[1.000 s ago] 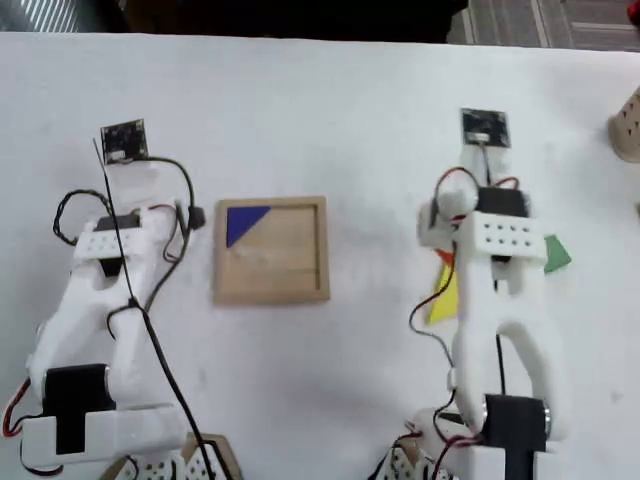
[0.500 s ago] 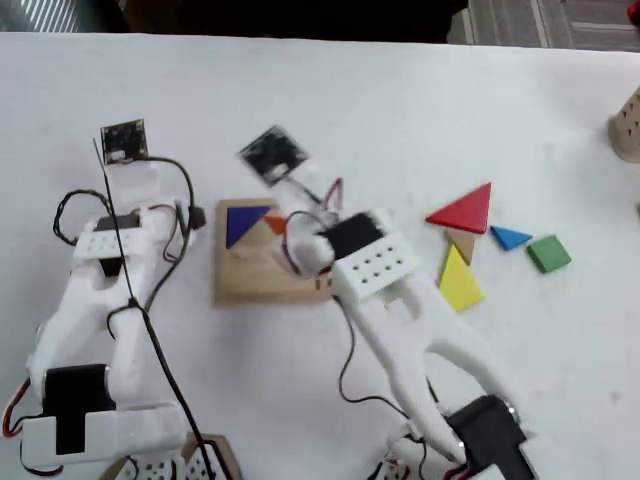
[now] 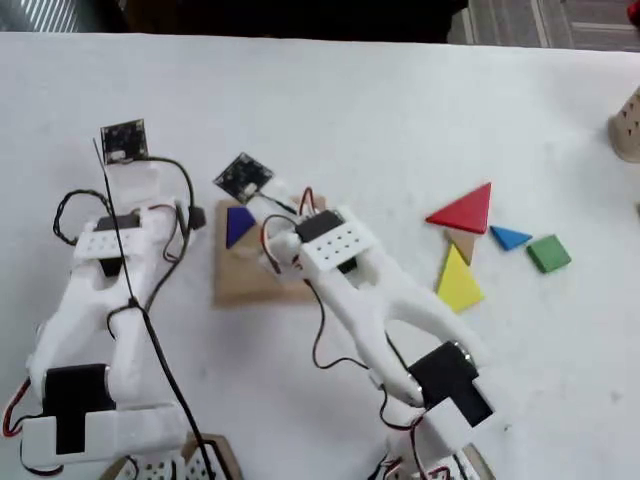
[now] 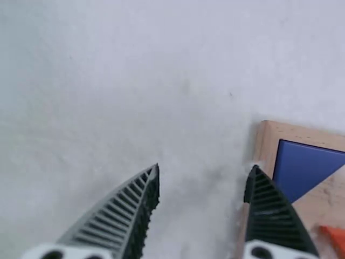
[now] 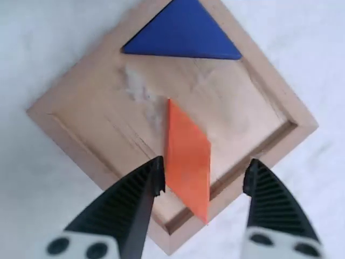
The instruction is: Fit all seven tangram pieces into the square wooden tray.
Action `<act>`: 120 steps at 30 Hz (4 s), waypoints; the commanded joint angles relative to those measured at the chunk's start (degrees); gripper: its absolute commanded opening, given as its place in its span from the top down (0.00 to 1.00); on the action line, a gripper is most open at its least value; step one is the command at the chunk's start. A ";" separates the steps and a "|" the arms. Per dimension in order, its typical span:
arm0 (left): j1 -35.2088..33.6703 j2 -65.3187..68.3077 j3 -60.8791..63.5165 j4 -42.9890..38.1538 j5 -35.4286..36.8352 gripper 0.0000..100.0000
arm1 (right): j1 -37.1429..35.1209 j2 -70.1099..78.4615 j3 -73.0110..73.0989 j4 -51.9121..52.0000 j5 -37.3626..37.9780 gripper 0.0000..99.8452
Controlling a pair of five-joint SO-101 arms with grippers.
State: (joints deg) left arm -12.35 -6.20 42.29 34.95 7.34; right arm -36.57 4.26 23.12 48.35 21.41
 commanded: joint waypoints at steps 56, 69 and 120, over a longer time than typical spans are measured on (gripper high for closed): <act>42.51 -1.89 -4.57 13.36 -7.56 0.98 | 59.30 -68.09 54.59 8.22 6.51 0.98; 36.18 12.79 -16.35 12.84 -7.47 0.98 | 58.77 -68.09 54.59 8.22 6.42 0.98; 23.69 24.31 -31.74 14.95 -7.47 0.98 | 59.03 -68.09 54.68 8.22 6.59 0.98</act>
State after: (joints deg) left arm 14.29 19.03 14.15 49.63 0.04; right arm 22.77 -62.90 78.07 57.49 27.21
